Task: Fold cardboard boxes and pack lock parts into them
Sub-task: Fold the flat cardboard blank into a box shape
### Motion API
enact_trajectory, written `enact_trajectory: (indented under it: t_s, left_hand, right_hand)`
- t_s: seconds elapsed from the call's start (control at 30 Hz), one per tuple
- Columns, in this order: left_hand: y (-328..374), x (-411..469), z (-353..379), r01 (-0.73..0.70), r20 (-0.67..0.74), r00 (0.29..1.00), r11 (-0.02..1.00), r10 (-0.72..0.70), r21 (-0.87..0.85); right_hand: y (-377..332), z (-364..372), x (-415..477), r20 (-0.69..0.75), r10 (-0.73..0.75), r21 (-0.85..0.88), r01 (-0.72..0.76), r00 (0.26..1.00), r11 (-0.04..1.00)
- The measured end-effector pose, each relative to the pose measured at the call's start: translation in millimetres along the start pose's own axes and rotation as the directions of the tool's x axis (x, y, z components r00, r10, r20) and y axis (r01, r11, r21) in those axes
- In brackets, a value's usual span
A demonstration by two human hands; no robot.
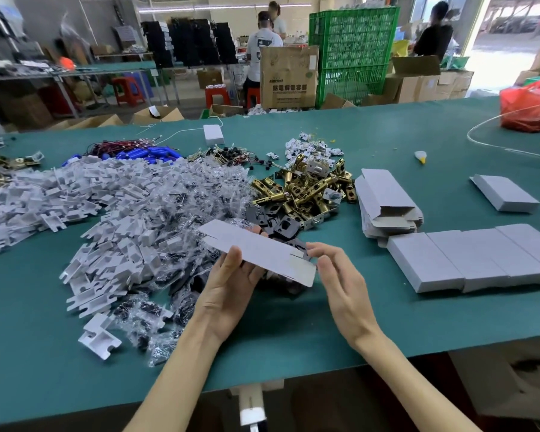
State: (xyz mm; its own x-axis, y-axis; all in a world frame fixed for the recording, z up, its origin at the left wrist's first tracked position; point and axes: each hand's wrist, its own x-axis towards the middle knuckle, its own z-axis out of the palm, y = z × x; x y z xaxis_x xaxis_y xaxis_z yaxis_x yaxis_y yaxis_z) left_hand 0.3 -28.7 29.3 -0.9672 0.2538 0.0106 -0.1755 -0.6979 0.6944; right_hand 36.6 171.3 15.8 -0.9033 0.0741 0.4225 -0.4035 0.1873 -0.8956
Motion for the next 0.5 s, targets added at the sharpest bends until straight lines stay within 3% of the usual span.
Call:
enact_trajectory:
  t_s: [0.2,0.5]
  left_hand:
    - [1.1,2.3,-6.9,-0.015,0.037,0.999,1.000,0.016,-0.015]
    - [1.5,-0.2,-9.8,0.000,0.001,1.000,0.999,0.000,0.048]
  right_hand:
    - [4.6,4.4,0.1,0.020,-0.117,-0.160,0.119,0.993,0.980]
    - [5.0,6.2,-3.4,0.105,-0.159,-0.265,0.182,0.982,0.947]
